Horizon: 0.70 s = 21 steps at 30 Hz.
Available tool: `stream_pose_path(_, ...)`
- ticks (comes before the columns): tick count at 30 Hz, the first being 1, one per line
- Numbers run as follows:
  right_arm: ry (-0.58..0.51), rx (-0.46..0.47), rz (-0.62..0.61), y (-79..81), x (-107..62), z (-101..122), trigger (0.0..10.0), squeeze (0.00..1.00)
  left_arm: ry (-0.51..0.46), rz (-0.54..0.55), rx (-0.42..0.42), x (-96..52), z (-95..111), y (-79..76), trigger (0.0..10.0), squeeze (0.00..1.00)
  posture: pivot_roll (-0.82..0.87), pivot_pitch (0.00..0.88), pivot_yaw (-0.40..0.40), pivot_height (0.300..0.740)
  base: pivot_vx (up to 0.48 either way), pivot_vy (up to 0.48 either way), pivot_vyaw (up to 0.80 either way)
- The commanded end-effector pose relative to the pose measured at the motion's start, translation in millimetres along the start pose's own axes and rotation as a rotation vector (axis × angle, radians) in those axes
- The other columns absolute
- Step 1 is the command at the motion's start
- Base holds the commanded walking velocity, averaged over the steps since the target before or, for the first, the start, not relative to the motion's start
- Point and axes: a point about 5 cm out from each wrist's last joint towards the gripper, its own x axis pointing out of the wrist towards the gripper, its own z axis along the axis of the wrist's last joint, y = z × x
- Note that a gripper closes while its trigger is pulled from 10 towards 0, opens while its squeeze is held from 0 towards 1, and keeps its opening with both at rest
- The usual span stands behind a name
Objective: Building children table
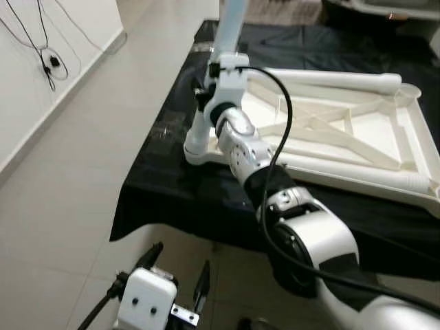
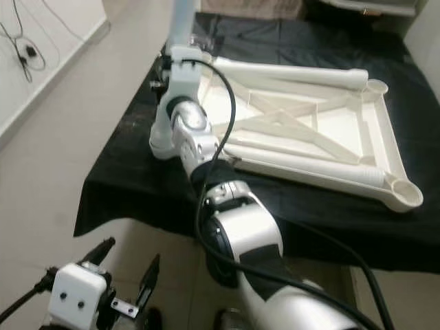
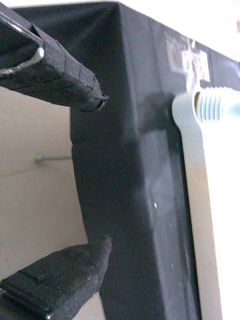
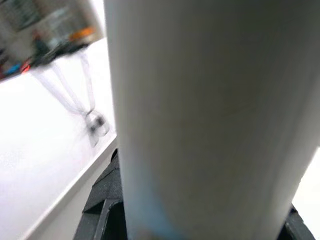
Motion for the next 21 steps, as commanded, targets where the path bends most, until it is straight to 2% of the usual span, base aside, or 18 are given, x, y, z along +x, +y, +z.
stream_pose_path(1, -0.123, 0.035, -0.089, -11.3, 2.4, 23, 10.0, 0.0, 0.022, -0.018, -0.034, 3.1, -6, -4.6, 10.0, 0.0, 0.09, 0.203, -0.016, 0.74, 0.0, 0.0, 0.0)
stream_pose_path(2, -0.168, 0.056, -0.076, -9.4, 3.3, 34, 10.0, 0.0, 0.022, -0.002, -0.04, 5.7, -7, -1.9, 10.0, 0.0, 0.08, 0.193, -0.014, 0.74, 0.0, 0.0, 0.0)
stream_pose_path(4, -0.198, 0.065, -0.07, -7.9, 3.3, 42, 10.0, 0.0, 0.023, 0.011, -0.044, 7.4, -8, 0.1, 10.0, 0.0, 0.08, 0.189, -0.013, 0.74, 0.0, 0.0, 0.0)
stream_pose_path(5, -0.236, 0.101, -0.03, -4.7, 2.7, 51, 10.0, 0.0, 0.025, 0.028, -0.048, 9.8, -9, 2.8, 10.0, 0.0, 0.08, 0.179, -0.009, 0.74, 0.0, 0.0, 0.0)
stream_pose_path(11, -0.31, 0.159, 0.089, -1.5, -2.0, 68, 10.0, 0.0, 0.017, 0.042, -0.022, 17.8, -9, 9.2, 10.0, 0.0, 0.07, 0.148, 0.008, 0.74, 0.0, 0.0, 0.0)
stream_pose_path(12, -0.338, 0.169, 0.111, -7.4, -6.3, 75, 10.0, 0.0, 0.006, 0.041, -0.006, 22.6, -9, 12.8, 10.0, 1.0, 0.06, 0.128, 0.024, 0.74, 0.0, 0.0, 0.0)
stream_pose_path(15, -0.361, 0.175, 0.124, -16.8, -12.9, 79, 10.0, 0.0, -0.007, 0.037, 0.011, 30.0, -9, 18.1, 10.0, 1.0, 0.05, 0.114, 0.034, 0.74, 0.0, 0.0, 0.0)
stream_pose_path(17, -0.32, 0.191, 0.13, -23.5, -16.6, 69, 10.0, 0.0, -0.019, 0.04, 0.028, 39.4, -7, 24.9, 10.0, 1.0, 0.04, 0.095, 0.041, 0.74, 0.0, 0.0, 0.0)
stream_pose_path(18, -0.32, 0.191, 0.13, -23.5, -16.6, 69, 10.0, 0.0, -0.019, 0.04, 0.028, 39.4, -7, 24.9, 10.0, 1.0, 0.04, 0.095, 0.041, 0.74, 0.0, 0.0, 0.0)
stream_pose_path(21, -0.241, 0.199, 0.172, -33.4, -31.5, 41, 10.0, 0.0, -0.029, 0.029, 0.144, 60.3, -2, 36.1, 10.0, 1.0, 0.03, 0.068, 0.048, 0.74, 0.0, 0.0, 0.0)
